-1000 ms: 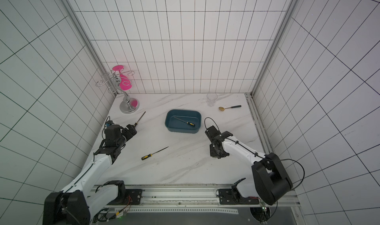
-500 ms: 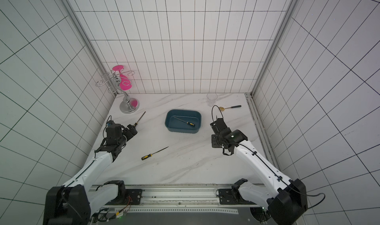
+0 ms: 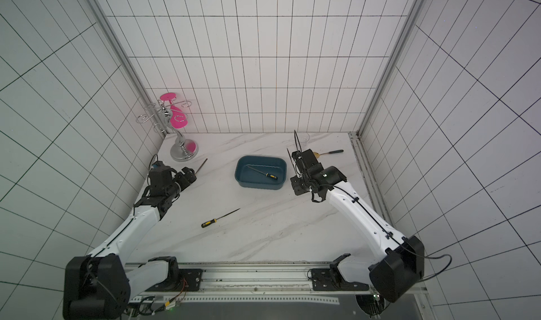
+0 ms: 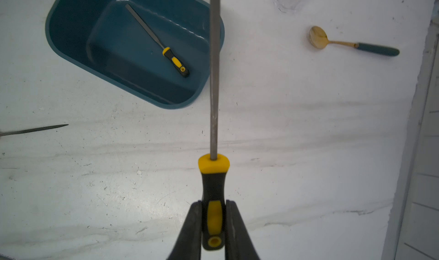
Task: Put the file tool into the storage box
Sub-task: Place the file tool in the storage box.
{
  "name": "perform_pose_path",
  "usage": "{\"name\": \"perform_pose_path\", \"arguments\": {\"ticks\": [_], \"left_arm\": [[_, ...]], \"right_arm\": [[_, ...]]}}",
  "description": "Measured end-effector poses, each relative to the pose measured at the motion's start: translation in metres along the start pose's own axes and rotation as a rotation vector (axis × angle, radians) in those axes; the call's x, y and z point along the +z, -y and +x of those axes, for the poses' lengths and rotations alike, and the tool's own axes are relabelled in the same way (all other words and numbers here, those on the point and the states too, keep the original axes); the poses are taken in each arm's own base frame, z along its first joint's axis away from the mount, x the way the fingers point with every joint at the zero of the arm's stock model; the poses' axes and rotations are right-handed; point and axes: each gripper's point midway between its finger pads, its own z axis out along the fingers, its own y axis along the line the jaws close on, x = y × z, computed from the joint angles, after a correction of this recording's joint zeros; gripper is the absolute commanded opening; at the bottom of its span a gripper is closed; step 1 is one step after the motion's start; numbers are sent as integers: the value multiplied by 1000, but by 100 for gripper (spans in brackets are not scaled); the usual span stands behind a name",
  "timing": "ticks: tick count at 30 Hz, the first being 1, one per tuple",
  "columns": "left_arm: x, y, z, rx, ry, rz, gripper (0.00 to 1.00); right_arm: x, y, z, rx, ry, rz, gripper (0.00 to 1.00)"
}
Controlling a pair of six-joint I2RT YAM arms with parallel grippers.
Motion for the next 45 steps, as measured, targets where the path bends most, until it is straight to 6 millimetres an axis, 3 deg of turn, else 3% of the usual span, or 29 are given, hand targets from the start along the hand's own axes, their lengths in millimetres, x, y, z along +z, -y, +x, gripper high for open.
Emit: {"name": "perform_pose_path", "arguments": {"ticks": [9,13,15,20,24,33,45], "left_arm": [[-6,0,6,1,-29,6,98],[-13,2,2,1,-13,14,98],[-15,3,0,1,-4,15,98],[-14,0,-2,0,9,-3,98],[-10,-7,-1,-2,4,-31,98],[4,-17,8,-5,-37,-76,98],[9,-21,-1,-26,-29,-91,98]], "right_arm": [[31,-29,-69,-351,90,-174,7],[60,-35,-97,-491,91,-171,5],[78,-39,-102,-549,71,-170,5],[118,-43,-89,-672,-13,-173,4],[137,-43,-79,-743,-61,-162,2],[159,-39,-67,-824,-117,-142,1],[191,-31,-66,-873,-174,-94,0]]}}
